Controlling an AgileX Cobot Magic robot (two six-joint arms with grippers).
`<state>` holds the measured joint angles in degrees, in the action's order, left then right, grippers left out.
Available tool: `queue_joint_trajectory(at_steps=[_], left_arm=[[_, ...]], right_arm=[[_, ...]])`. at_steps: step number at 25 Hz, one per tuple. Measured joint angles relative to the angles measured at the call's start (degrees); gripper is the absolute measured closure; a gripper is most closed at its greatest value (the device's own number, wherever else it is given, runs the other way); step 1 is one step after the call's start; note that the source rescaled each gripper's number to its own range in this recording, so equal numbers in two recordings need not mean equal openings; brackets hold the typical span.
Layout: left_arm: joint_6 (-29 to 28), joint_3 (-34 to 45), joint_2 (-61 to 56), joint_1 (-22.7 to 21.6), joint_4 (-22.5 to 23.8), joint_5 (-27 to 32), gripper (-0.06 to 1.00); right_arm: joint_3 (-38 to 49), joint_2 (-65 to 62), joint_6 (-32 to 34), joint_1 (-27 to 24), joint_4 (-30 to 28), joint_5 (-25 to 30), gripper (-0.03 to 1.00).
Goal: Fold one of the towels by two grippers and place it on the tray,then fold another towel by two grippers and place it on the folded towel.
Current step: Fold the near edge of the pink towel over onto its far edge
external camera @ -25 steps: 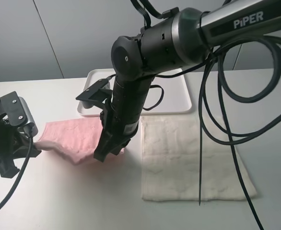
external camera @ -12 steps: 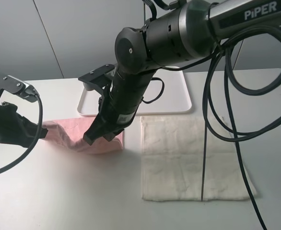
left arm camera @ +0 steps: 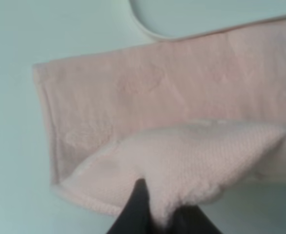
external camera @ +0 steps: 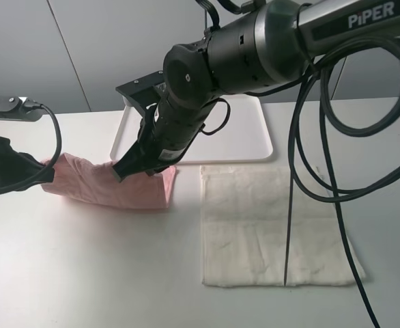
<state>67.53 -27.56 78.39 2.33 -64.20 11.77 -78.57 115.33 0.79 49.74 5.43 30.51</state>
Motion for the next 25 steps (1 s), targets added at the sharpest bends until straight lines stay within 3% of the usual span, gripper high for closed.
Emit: queue_joint_trajectory(at_steps=[4,14,16,18,19,20,22,23,25], left_arm=[[-1.82,0.0,0.11,0.0,0.0,-1.94,0.94],[-2.74,0.0,2.88,0.0,-0.98,-4.43,0.94],[-2.74,0.0,3.36,0.0,-1.51,-5.82,0.88],[-2.74,0.0,3.73,0.0,-1.72,-7.28,0.72],[-2.74,0.0,4.07,0.0,-1.72,-7.87,0.59],[-2.9,0.0,4.25,0.0,-1.72,-8.59,0.45],[-4.33,0.0,4.85,0.0,-1.72,-10.13,0.15],[-5.05,0.0,4.97,0.0,-1.96,-11.18,0.03],[-5.85,0.0,4.97,0.0,-1.98,-12.38,-0.04]], right_arm=[[0.0,0.0,6.83,0.0,-6.27,-0.58,0.96],[0.0,2.14,11.64,0.0,-7.58,-3.04,0.96],[0.0,2.81,12.58,0.0,-7.81,-4.24,0.96],[0.0,3.2,13.31,0.0,-7.81,-5.52,0.96],[0.0,3.28,13.44,0.0,-7.81,-6.07,0.95],[0.0,3.59,13.57,0.0,-7.93,-6.52,0.91],[0.0,3.81,13.57,0.0,-8.04,-7.77,0.73],[0.0,3.85,13.74,0.0,-8.16,-8.24,0.57],[0.0,3.94,14.59,0.0,-8.38,-8.66,0.22]])
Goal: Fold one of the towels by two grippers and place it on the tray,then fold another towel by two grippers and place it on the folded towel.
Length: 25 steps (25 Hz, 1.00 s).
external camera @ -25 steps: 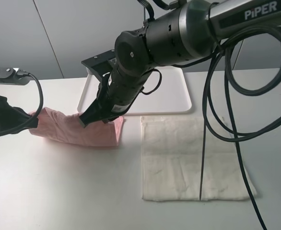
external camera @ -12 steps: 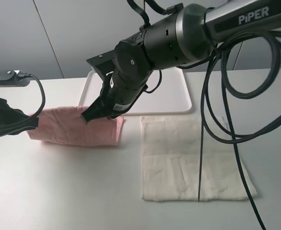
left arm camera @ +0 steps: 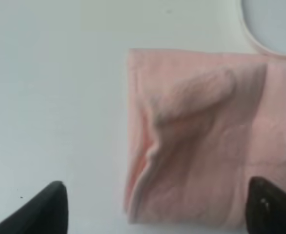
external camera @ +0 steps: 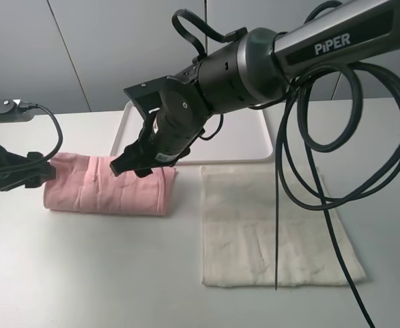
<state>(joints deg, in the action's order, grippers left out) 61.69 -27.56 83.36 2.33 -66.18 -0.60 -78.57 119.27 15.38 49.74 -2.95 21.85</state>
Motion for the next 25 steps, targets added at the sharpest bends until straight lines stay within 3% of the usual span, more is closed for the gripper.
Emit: queue_joint_trajectory(at_steps=[1,3,9,14,16,18,24,25], left_arm=[[-0.09,0.0,0.0,0.0,-0.09,-0.28,-0.05],[-0.2,-0.13,0.0,0.0,-0.13,-0.37,-0.05],[-1.11,-1.71,1.41,-0.17,-2.34,0.6,-0.05],[-6.39,-6.73,8.37,-5.28,-1.62,10.42,-0.05],[-10.67,-9.55,11.5,-7.59,3.64,14.76,-0.05],[-17.43,-11.83,13.28,-8.68,12.3,17.01,-0.05],[-46.65,-20.11,14.29,-9.13,47.66,24.87,-0.05],[-49.99,-22.23,14.75,-9.13,51.4,27.28,-0.05]], right_arm=[[0.0,0.0,0.59,0.0,-0.15,-0.12,0.1],[0.0,0.0,1.41,0.0,-0.41,0.01,-0.01],[0.0,0.0,3.02,-0.21,0.26,4.41,-0.03],[-0.2,0.0,1.69,-2.21,2.95,11.17,-0.03],[-0.33,-0.1,0.63,-3.02,4.02,12.7,-0.03],[-0.46,-0.21,-0.44,-3.42,4.94,13.88,-0.03],[-0.56,-0.21,-1.9,-3.78,5.54,15.6,-0.03],[-0.82,-0.21,-1.9,-3.78,5.47,15.96,-0.03]])
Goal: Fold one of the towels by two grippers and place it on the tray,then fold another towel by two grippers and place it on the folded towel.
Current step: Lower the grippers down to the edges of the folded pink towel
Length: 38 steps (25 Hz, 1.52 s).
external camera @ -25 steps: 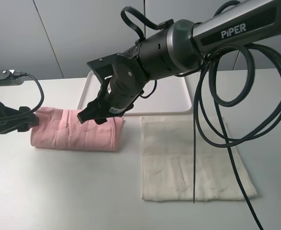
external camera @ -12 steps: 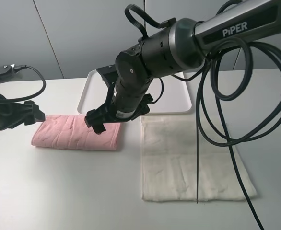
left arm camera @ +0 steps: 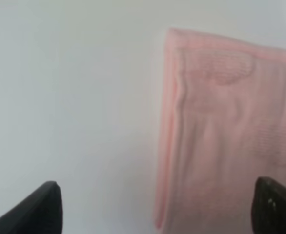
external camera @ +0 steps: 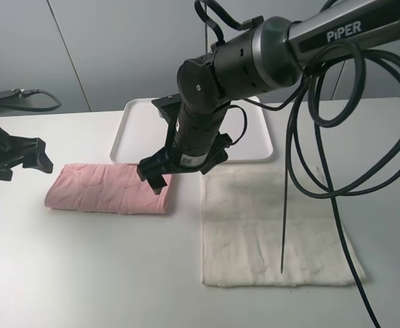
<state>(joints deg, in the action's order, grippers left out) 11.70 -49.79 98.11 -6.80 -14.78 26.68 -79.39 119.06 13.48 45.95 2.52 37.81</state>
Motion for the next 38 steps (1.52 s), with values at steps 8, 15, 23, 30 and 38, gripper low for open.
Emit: queue_joint_trajectory(at_steps=[8,15,23,30,38], left_arm=[[-6.63,-9.67,6.58,1.57,7.42,10.83,-0.05],[-9.07,-9.93,10.37,4.81,12.57,10.43,-0.05],[-11.7,-10.86,13.04,4.94,14.78,9.21,-0.05],[-14.25,-10.94,15.35,4.94,18.27,8.43,-0.05],[-14.59,-11.54,17.44,4.94,18.28,8.43,-0.05]], right_arm=[[-2.62,0.0,-2.24,0.0,2.87,1.46,-0.03],[-2.62,0.0,-3.6,0.0,3.01,3.13,-0.03],[-2.62,0.0,-4.14,0.0,3.01,4.58,-0.03],[-2.62,0.0,-5.29,0.0,3.01,5.7,-0.03],[-2.62,0.0,-6.7,-0.48,2.58,8.43,-0.03]])
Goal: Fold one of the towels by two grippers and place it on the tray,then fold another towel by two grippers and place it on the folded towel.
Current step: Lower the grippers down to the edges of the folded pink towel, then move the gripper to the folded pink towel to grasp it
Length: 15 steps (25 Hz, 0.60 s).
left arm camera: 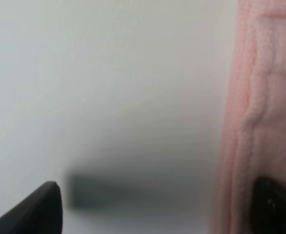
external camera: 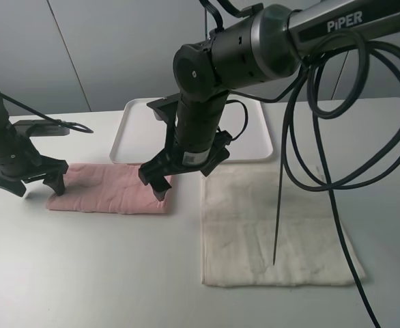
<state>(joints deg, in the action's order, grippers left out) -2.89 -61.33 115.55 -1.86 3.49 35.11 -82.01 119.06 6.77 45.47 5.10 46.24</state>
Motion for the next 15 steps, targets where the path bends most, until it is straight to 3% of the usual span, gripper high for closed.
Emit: queue_joint_trajectory(at_steps=[15], left_arm=[[-1.42,-0.48,0.54,0.82,0.96,0.88,-0.05]], right_arm=[[-0.06,0.0,-0.34,-1.26,-0.78,1.64,-0.03]])
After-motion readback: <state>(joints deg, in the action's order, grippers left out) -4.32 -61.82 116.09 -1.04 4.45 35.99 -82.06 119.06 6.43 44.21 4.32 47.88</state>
